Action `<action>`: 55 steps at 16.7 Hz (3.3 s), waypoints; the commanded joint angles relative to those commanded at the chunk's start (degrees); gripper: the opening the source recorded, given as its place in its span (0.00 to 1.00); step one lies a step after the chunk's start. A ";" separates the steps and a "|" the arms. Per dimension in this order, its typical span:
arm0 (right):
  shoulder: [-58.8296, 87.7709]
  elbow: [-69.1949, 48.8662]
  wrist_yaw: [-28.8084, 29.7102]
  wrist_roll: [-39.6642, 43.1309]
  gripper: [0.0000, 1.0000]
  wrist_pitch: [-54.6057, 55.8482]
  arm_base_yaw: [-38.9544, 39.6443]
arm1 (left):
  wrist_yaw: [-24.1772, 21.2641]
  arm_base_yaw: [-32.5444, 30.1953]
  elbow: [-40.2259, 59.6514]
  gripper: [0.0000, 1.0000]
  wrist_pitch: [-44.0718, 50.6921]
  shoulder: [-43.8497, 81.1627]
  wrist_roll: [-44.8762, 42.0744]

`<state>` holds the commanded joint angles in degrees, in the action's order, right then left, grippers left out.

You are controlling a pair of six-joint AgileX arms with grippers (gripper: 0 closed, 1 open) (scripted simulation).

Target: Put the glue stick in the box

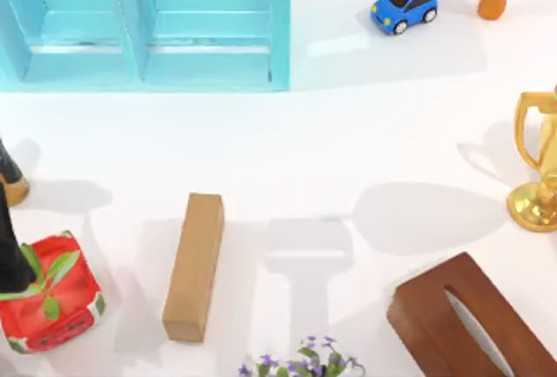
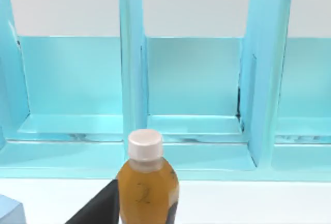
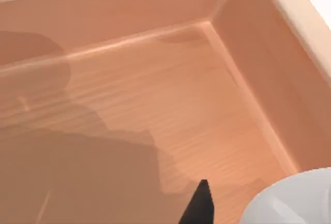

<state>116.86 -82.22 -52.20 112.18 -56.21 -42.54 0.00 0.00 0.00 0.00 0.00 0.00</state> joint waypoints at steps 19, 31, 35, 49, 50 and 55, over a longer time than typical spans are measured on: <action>3.19 5.76 -16.08 17.73 0.00 -26.95 -16.45 | 0.00 0.00 0.00 1.00 0.00 0.00 0.00; 0.01 16.33 -19.96 -5.54 0.00 2.35 -8.32 | 0.00 0.00 0.00 1.00 0.00 0.00 0.00; -0.20 17.06 -20.23 -7.06 0.00 4.20 -7.76 | 0.00 0.00 0.00 1.00 0.00 0.00 0.00; -0.20 17.06 -20.23 -7.06 0.90 4.20 -7.76 | 0.00 0.00 0.00 1.00 0.00 0.00 0.00; -0.20 17.06 -20.23 -7.06 0.98 4.20 -7.76 | 0.00 0.00 0.00 1.00 0.00 0.00 0.00; -0.20 17.06 -20.23 -7.06 1.00 4.20 -7.76 | 0.00 0.00 0.00 1.00 0.00 0.00 0.00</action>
<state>116.66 -65.16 -72.42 105.12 -52.01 -50.29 0.00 0.00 0.00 0.00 0.00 0.00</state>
